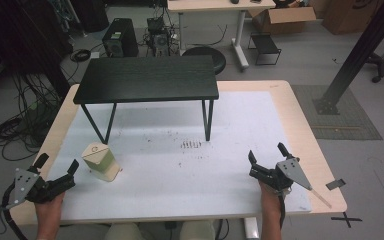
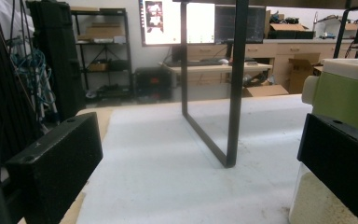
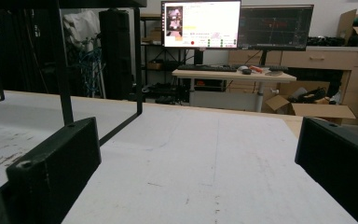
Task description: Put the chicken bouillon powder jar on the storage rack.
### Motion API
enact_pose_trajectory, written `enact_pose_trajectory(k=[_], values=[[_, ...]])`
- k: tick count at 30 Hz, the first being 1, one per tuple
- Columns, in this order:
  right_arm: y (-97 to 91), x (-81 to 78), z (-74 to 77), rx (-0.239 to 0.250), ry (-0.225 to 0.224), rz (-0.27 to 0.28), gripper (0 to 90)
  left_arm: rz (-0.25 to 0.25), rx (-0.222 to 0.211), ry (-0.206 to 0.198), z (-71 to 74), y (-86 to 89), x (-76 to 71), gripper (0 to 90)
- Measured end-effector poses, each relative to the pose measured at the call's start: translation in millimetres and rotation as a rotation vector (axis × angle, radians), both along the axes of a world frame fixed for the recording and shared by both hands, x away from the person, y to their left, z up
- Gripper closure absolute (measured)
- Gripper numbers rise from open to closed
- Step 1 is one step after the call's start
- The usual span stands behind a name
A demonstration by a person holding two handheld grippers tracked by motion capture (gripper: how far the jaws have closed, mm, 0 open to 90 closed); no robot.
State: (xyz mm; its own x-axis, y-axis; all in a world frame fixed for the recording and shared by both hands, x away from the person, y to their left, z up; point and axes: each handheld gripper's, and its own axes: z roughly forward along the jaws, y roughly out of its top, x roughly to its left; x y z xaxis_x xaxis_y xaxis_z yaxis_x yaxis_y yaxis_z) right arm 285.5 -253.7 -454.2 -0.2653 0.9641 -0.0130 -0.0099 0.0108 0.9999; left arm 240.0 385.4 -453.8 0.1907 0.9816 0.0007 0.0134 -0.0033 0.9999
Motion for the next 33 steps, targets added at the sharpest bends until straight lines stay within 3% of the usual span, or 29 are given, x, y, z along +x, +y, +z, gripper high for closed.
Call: enact_pose_trajectory(k=[15,25,30,33], values=[[0.3,0.7,0.2,-0.003,0.005,-0.001,0.0,0.0,0.005,-0.003,0.0,-0.5,-0.1,0.2],[1.0,1.0,0.4,-0.01,0.008,0.0,0.0,0.0,0.003,-0.026,-0.3,-0.5,-2.6,0.2],[1.3,1.1,0.5,-0.013,0.009,0.0,0.0,-0.006,-0.004,-0.015,1.1,-2.3,-4.5,0.2],[1.6,1.3,0.6,-0.016,0.011,0.001,0.0,-0.015,-0.015,-0.027,5.3,-4.2,-6.6,0.2]])
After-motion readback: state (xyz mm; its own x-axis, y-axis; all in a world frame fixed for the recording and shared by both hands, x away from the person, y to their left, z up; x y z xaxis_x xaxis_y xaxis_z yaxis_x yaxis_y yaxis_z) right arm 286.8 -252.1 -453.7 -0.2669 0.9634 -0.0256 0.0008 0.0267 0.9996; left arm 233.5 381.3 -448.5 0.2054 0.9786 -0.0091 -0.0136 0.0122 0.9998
